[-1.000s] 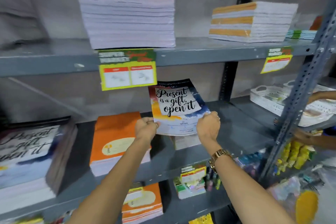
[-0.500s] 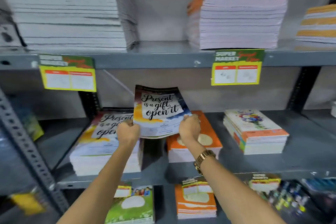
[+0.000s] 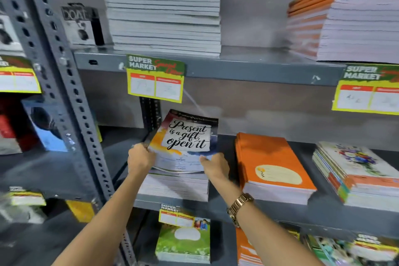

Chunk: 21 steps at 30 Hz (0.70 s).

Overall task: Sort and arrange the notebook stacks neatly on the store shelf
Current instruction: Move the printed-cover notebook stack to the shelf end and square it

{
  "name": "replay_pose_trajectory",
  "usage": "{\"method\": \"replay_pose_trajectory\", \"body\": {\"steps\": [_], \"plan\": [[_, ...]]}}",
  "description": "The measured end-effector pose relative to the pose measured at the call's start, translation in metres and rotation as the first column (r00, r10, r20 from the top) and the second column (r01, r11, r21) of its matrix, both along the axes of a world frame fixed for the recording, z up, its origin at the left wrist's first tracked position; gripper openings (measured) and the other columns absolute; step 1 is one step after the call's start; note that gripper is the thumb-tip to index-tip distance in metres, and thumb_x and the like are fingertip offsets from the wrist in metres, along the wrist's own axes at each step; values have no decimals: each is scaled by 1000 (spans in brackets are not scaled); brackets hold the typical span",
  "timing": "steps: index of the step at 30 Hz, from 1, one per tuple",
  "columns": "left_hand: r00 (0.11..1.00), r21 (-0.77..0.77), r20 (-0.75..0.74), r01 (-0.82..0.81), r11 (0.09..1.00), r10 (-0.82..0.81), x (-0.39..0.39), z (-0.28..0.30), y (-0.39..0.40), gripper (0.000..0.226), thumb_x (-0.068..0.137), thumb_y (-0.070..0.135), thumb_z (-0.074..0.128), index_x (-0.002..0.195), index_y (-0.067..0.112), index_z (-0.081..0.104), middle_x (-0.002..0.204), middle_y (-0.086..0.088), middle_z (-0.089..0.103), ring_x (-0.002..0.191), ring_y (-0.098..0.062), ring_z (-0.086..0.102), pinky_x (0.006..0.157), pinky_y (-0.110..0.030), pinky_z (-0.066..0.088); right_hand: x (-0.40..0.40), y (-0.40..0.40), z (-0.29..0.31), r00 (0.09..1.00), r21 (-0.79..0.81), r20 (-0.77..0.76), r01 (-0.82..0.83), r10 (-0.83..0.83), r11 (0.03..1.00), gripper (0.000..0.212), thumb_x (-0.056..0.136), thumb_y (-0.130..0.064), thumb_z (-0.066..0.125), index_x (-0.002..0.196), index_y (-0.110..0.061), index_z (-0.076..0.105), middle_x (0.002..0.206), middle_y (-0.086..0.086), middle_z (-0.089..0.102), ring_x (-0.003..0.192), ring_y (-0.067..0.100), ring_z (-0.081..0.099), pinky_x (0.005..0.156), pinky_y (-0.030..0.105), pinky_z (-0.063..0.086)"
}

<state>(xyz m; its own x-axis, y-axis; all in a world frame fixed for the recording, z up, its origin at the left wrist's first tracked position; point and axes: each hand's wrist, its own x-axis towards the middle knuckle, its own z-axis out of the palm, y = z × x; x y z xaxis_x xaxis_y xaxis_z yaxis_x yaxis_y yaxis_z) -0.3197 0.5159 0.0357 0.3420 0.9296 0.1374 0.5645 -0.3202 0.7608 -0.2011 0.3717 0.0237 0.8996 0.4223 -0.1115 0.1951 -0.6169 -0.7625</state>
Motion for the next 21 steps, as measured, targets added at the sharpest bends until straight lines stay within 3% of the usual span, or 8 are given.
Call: {"method": "replay_pose_trajectory", "body": {"steps": [2,4,6,9,11,15,18,21], "plan": [[991,58,-137,12,998,-4,-4,-4,4,17,81,0,43,75,-2,59,81,-20,57,81,-39,56,75,-41,44,0,-1,-6,997,-85,30,-64,67,994,54,87,-39,62,121,1,49,124,16,61,111,32,60,83,34,51],[953,142,-301,15,990,29,-5,-7,3,18,79,5,48,89,2,63,95,-19,60,95,-39,57,95,-49,38,0,-5,-9,989,-173,89,-103,120,979,55,84,-46,62,118,-3,53,122,13,61,108,31,61,82,35,52],[925,232,-378,65,971,29,-3,-9,3,29,76,6,55,104,6,62,106,-19,60,106,-38,53,99,-51,35,-3,-7,-9,962,-253,235,-76,137,965,55,84,-48,60,118,-6,52,122,14,58,108,31,59,85,37,50],[935,288,-292,288,913,-202,0,-15,3,45,76,0,53,120,9,55,118,-19,59,109,-37,54,91,-44,44,-8,-8,-9,830,-235,525,-75,192,969,51,89,-42,55,125,-7,47,126,13,53,112,29,54,91,38,47],[879,236,-236,465,854,-413,-1,-20,4,45,79,-2,49,124,7,53,131,-16,54,118,-33,52,94,-39,45,-11,-7,-12,737,-209,608,-212,296,955,50,93,-37,50,132,-7,43,132,12,48,118,28,49,98,37,43],[725,202,-433,658,726,-536,-15,-35,14,45,93,28,45,135,12,42,147,-8,39,138,-22,31,115,-37,28,-16,-7,-24,654,-345,516,-432,553,833,57,97,-39,40,144,-7,29,152,11,31,140,25,27,116,35,25],[703,234,-479,679,696,-525,-28,-41,18,58,92,45,42,141,14,31,152,-4,31,143,-17,20,119,-35,14,-18,-6,-34,606,-473,486,-423,629,773,62,99,-44,30,147,-6,21,157,13,22,145,24,16,121,36,11],[702,251,-457,690,679,-545,-38,-42,16,64,90,46,46,142,15,25,154,-4,26,144,-18,14,118,-32,10,-16,-8,-38,590,-484,490,-427,641,764,60,100,-42,27,148,-8,17,158,11,17,147,22,12,121,35,6]]}}
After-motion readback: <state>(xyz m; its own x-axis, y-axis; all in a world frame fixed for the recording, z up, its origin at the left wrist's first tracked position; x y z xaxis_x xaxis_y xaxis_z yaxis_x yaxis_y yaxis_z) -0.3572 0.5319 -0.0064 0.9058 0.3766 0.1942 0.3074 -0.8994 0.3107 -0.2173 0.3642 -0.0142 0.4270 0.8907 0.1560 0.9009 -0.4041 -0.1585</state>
